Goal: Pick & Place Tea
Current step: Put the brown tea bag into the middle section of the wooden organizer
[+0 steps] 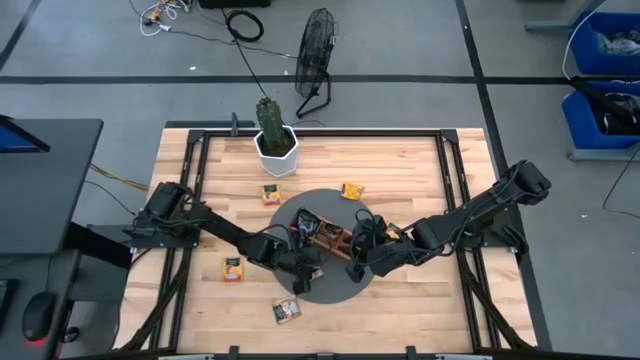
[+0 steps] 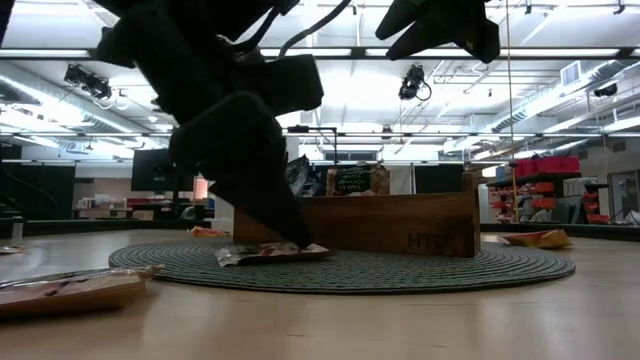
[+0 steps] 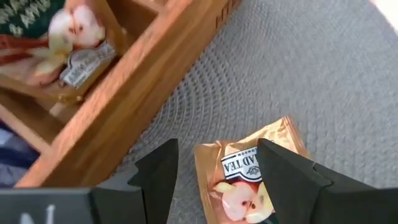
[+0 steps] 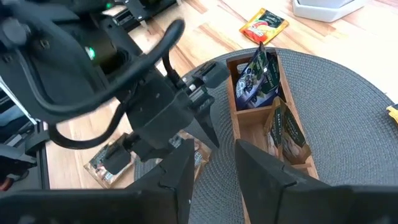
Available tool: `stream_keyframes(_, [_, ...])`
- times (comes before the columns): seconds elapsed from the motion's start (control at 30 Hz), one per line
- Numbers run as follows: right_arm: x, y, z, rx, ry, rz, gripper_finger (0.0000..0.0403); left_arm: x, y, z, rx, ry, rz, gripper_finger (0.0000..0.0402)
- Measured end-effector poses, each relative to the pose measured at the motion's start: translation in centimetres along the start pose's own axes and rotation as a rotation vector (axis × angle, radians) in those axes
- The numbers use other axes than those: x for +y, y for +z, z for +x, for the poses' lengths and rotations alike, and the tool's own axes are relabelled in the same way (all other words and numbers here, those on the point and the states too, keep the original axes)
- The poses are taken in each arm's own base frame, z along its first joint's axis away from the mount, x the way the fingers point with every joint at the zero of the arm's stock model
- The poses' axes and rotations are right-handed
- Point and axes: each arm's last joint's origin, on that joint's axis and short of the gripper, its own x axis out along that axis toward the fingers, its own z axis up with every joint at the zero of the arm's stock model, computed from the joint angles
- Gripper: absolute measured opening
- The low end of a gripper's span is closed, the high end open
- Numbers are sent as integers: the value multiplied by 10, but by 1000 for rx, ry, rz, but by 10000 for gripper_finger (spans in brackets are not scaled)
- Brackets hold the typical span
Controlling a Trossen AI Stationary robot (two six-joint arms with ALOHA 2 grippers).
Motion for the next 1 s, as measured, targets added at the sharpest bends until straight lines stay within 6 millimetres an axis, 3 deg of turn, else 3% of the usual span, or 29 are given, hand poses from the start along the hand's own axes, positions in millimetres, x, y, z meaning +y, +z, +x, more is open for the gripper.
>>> stream_keyframes(0.3, [0, 0, 0, 1, -1, -1, 123, 1, -1, 2, 15, -13, -2, 222])
stream_keyframes(0.43, [0, 0, 0, 1, -1, -4, 123, 1, -1, 2, 18, -22, -2, 204])
stream_keyframes(0.87, [0, 0, 0, 1, -1, -4, 123, 1, -2, 2, 41, -41, 4, 24])
stream_keyframes(1.0, [0, 0, 0, 1, -1, -4, 123, 2, -1, -4, 44, -41, 7, 6])
